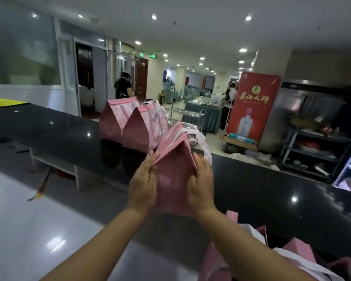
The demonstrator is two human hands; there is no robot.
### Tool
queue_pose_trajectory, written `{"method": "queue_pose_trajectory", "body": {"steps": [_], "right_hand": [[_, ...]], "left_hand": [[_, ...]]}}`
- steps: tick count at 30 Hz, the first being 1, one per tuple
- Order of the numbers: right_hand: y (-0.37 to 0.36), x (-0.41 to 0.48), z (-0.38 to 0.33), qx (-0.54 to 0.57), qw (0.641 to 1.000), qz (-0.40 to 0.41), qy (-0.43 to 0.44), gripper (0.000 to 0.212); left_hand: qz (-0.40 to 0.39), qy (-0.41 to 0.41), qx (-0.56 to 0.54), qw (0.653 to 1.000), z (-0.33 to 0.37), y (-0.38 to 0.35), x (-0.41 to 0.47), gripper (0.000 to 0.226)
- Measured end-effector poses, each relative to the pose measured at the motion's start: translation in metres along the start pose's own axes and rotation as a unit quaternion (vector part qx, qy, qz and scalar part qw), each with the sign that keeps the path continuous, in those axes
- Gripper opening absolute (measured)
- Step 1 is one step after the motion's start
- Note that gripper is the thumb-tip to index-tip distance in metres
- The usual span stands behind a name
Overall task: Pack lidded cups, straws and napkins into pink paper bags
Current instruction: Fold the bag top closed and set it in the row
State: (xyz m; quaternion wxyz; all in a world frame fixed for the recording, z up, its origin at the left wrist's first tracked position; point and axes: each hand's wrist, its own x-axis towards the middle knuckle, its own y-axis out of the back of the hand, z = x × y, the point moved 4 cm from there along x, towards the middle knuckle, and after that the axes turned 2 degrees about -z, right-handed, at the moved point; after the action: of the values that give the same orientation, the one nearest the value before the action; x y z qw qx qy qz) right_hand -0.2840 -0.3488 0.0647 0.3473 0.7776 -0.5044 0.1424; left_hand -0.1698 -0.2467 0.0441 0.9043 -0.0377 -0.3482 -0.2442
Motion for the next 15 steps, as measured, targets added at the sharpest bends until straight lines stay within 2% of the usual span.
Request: {"method": "queue_pose_trajectory", "body": {"steps": [3,5,9,13,15], "right_hand": [[-0.020,0.023,0.016,-0.048,0.997,0.021,-0.061,0.052],[-0.035,0.039,0.025,-0.075,0.992,0.025,-0.102,0.052],[-0.065,0.081,0.042,-0.096,0.977,0.045,-0.186,0.045],[-0.094,0.114,0.054,-0.064,0.973,0.071,-0.211,0.046],[-0.107,0.127,0.059,-0.051,0.972,0.088,-0.214,0.045]], "left_hand": [[-0.045,0.024,-0.005,0.999,-0.033,-0.014,0.034,0.045],[-0.058,0.025,0.028,0.998,-0.054,-0.017,0.057,0.045],[0.002,0.008,0.126,0.992,-0.087,-0.008,0.107,0.033],[-0.005,-0.049,0.177,0.983,-0.113,-0.010,0.151,0.021],[-0.009,-0.048,0.191,0.980,-0.128,-0.011,0.171,0.019]]}}
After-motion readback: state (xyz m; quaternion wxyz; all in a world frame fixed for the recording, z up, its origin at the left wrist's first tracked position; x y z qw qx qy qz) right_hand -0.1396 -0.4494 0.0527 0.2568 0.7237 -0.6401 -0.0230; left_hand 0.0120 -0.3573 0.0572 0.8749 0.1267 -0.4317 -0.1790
